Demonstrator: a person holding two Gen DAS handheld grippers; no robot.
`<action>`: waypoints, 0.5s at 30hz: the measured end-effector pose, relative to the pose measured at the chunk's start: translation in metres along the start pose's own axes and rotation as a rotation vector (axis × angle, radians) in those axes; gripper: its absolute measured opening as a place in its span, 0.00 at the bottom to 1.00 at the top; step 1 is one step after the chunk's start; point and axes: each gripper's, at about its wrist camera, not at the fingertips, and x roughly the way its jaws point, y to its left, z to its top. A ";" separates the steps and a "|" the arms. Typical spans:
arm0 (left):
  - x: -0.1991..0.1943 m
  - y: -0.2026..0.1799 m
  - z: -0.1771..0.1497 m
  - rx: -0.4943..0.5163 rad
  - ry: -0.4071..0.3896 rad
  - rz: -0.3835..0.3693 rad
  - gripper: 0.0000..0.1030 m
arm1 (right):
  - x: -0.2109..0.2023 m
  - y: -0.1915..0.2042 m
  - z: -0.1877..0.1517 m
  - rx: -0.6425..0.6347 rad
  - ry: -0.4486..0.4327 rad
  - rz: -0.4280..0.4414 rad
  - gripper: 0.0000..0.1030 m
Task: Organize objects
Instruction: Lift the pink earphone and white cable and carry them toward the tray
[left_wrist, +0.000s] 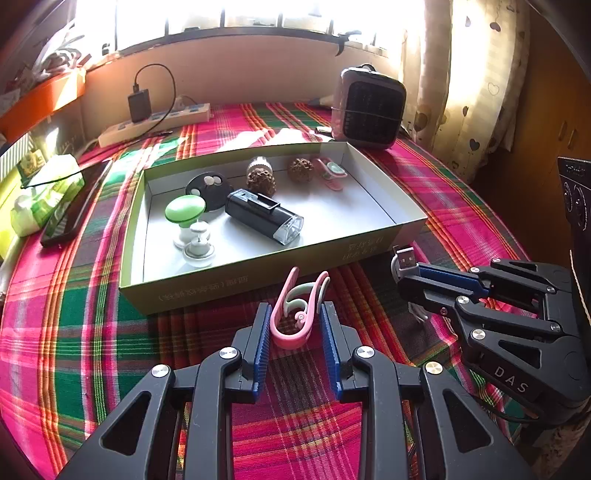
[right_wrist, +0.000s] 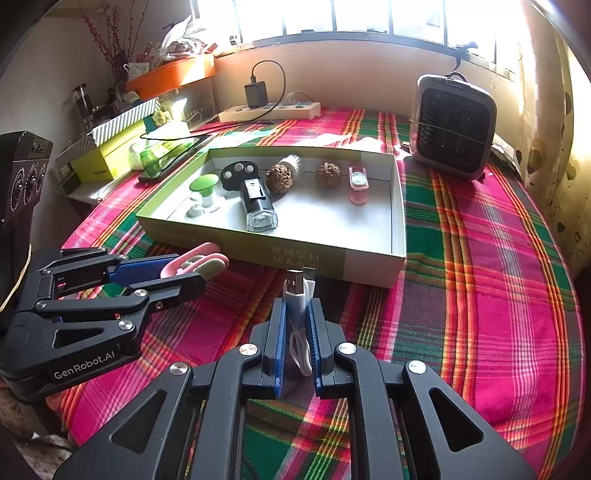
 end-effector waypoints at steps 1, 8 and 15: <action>-0.001 0.000 0.001 0.000 -0.003 0.000 0.24 | -0.001 0.000 0.001 -0.001 -0.002 -0.001 0.12; -0.004 0.000 0.007 0.003 -0.014 -0.001 0.24 | -0.004 -0.002 0.009 -0.009 -0.015 -0.002 0.06; -0.002 0.000 0.007 0.001 -0.006 -0.010 0.20 | 0.000 -0.013 0.005 0.031 -0.002 0.012 0.06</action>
